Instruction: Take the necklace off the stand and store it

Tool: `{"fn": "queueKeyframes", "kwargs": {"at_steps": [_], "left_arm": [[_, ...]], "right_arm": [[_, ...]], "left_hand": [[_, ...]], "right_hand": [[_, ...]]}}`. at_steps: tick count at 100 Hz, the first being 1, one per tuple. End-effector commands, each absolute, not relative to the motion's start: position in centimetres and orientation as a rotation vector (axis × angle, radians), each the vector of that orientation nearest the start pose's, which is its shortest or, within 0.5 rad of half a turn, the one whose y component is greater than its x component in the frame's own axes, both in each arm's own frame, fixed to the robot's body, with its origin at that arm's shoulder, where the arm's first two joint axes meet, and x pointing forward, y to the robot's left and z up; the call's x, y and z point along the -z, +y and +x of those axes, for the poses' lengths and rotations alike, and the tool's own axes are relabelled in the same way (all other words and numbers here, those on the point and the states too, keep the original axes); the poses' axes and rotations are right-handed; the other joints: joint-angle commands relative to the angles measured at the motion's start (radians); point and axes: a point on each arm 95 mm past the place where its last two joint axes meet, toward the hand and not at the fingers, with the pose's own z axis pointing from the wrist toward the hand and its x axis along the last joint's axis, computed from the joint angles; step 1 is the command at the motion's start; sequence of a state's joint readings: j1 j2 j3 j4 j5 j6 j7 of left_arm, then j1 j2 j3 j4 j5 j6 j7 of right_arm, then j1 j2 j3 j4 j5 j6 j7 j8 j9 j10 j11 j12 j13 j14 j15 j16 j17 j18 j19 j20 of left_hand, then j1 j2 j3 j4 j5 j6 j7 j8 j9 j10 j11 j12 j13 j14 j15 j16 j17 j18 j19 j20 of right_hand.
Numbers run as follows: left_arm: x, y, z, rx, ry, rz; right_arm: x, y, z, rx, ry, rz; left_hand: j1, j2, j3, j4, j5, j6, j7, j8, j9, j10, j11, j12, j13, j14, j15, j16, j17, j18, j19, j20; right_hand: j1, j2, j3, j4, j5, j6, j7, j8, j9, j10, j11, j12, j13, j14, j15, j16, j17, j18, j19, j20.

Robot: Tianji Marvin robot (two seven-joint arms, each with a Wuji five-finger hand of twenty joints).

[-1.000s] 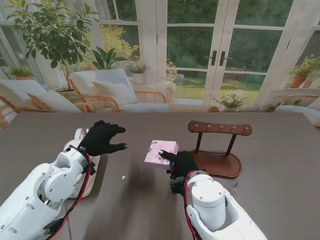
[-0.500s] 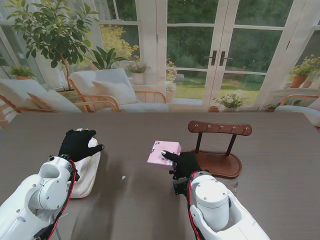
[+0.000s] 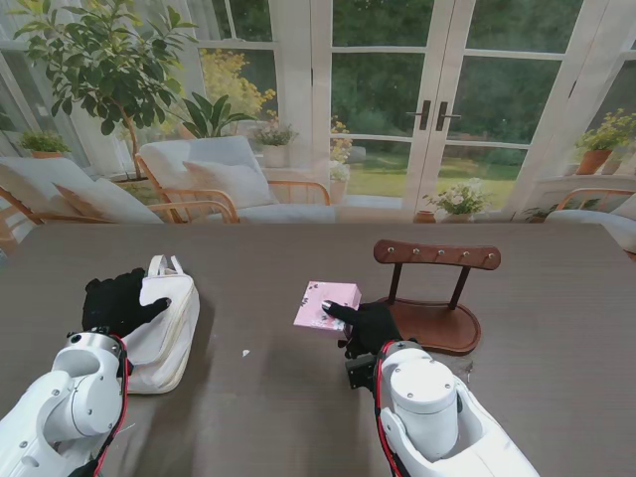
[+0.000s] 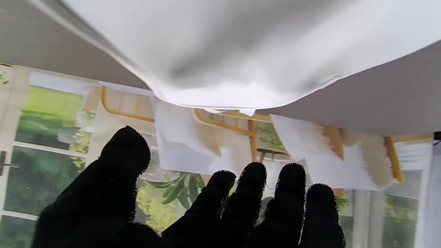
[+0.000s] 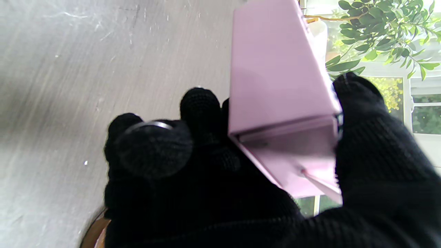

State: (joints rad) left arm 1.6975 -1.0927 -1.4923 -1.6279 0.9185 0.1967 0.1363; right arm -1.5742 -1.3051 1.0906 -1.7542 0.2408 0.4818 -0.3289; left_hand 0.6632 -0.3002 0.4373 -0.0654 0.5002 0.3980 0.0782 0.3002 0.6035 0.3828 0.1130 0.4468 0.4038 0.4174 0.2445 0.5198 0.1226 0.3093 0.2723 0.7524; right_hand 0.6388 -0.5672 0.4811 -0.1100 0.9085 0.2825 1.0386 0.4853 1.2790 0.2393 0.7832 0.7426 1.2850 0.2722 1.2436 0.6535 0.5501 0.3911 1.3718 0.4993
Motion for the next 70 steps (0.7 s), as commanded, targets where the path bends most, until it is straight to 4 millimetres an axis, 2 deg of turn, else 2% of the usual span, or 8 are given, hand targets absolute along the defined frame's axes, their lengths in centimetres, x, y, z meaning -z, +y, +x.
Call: {"fn": "queueKeyframes", "kwargs": {"at_steps": [1, 12, 39, 58, 70], "left_arm": [[31.9, 12.8, 38.4, 1.194, 1.034, -1.422], [32.4, 13.7, 38.2, 1.142, 1.003, -1.445], [34.0, 15.2, 38.4, 1.004, 0.934, -1.531], [35.2, 15.4, 39.3, 0.935, 0.908, -1.61], [35.9, 15.3, 39.8, 0.902, 0.897, -1.661]], "right_arm": [[31.6, 9.9, 37.6, 1.717, -0.394, -2.568], [31.6, 9.9, 37.6, 1.716, -0.395, -2.568], [31.4, 9.7, 37.4, 1.711, -0.397, -2.565], [31.4, 9.5, 37.4, 1.704, -0.393, -2.57], [31.4, 9.4, 37.3, 1.7, -0.39, -2.571]], "left_hand": [[0.002, 0.017, -0.014, 0.032, -0.046, 0.017, -0.03, -0.014, -0.041, 0.013, -0.01, -0.003, -0.038, 0.021, 0.011, 0.008, -0.001, 0.008, 0.008, 0.022], [-0.011, 0.019, -0.028, 0.031, -0.111, 0.007, -0.06, -0.034, -0.057, 0.011, -0.015, -0.006, -0.044, 0.016, 0.011, 0.008, -0.004, -0.001, 0.007, 0.029], [-0.039, 0.029, -0.072, 0.031, -0.18, 0.067, -0.076, -0.061, -0.1, 0.026, -0.016, -0.006, -0.043, 0.012, 0.024, 0.016, 0.004, -0.018, 0.011, 0.045], [-0.09, 0.033, -0.121, 0.028, -0.14, 0.123, -0.04, -0.051, -0.076, 0.055, -0.003, 0.019, -0.024, 0.035, 0.077, 0.047, 0.02, -0.001, 0.032, 0.084], [-0.105, 0.046, -0.184, 0.031, -0.099, 0.145, -0.019, -0.028, -0.051, 0.073, 0.002, 0.039, -0.014, 0.053, 0.118, 0.071, 0.024, 0.019, 0.053, 0.142]], "right_hand": [[0.208, 0.107, -0.005, 0.031, 0.077, -0.12, 0.084, 0.059, 0.072, -0.047, 0.047, 0.02, 0.019, -0.065, 0.009, 0.015, 0.313, 0.022, 0.036, -0.004], [0.208, 0.107, -0.005, 0.032, 0.078, -0.12, 0.084, 0.059, 0.072, -0.047, 0.047, 0.02, 0.019, -0.064, 0.01, 0.015, 0.313, 0.022, 0.036, -0.004], [0.205, 0.106, -0.003, 0.032, 0.078, -0.119, 0.083, 0.06, 0.073, -0.048, 0.048, 0.019, 0.019, -0.064, 0.011, 0.016, 0.312, 0.019, 0.037, -0.002], [0.206, 0.107, -0.002, 0.031, 0.077, -0.121, 0.082, 0.06, 0.073, -0.047, 0.048, 0.018, 0.019, -0.063, 0.011, 0.015, 0.312, 0.019, 0.037, -0.001], [0.206, 0.107, -0.002, 0.031, 0.078, -0.121, 0.082, 0.061, 0.073, -0.047, 0.048, 0.018, 0.019, -0.063, 0.011, 0.015, 0.311, 0.019, 0.036, -0.001]]}}
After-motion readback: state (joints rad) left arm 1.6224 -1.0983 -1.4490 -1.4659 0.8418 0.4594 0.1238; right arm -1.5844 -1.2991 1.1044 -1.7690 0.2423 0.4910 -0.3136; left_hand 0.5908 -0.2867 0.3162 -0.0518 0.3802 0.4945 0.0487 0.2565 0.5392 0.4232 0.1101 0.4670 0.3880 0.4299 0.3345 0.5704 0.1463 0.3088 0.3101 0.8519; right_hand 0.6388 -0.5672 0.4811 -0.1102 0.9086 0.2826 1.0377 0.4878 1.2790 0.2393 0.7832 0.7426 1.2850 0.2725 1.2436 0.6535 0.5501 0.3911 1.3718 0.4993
